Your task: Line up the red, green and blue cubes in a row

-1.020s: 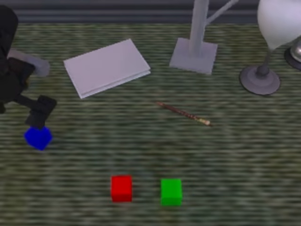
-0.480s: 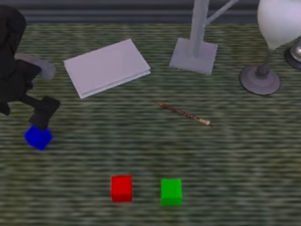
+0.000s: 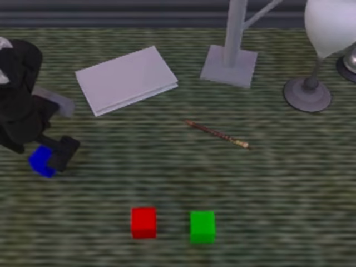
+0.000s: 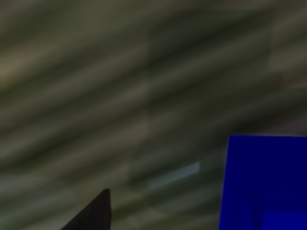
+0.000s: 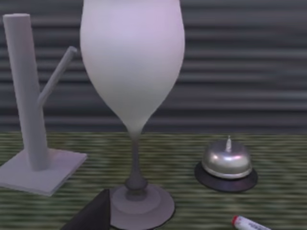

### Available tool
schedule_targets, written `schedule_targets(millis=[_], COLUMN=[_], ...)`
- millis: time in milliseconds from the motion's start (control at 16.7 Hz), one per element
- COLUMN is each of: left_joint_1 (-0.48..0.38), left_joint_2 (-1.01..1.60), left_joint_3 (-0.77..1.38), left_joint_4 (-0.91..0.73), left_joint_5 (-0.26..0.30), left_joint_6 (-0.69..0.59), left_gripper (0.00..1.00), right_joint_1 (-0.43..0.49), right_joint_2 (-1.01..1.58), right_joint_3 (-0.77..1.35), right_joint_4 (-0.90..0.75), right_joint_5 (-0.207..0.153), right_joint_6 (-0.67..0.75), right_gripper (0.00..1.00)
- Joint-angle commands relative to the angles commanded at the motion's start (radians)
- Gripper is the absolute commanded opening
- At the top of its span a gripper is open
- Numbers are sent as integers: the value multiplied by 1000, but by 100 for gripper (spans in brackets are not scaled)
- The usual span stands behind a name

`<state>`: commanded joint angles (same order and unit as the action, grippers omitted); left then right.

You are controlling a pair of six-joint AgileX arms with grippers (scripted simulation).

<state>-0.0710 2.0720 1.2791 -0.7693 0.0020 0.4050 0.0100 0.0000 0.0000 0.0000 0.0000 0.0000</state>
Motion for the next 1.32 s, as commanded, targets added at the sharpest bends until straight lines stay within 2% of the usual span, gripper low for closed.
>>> schedule_targets(millis=[360, 1140, 1320], left_joint_1=[0, 0, 0], left_joint_2=[27, 27, 27], left_joint_3=[-26, -26, -26], left_joint_4=[44, 44, 44], left_joint_5=[0, 0, 0], left_joint_6=[1, 1, 1], left_gripper=[100, 2, 0], right_joint_1=[0, 0, 0], right_joint_2=[0, 0, 0], right_joint_3=[0, 0, 0], right_joint_4=[0, 0, 0], right_joint_5=[0, 0, 0], right_joint_6=[0, 0, 0], right_gripper=[100, 100, 100])
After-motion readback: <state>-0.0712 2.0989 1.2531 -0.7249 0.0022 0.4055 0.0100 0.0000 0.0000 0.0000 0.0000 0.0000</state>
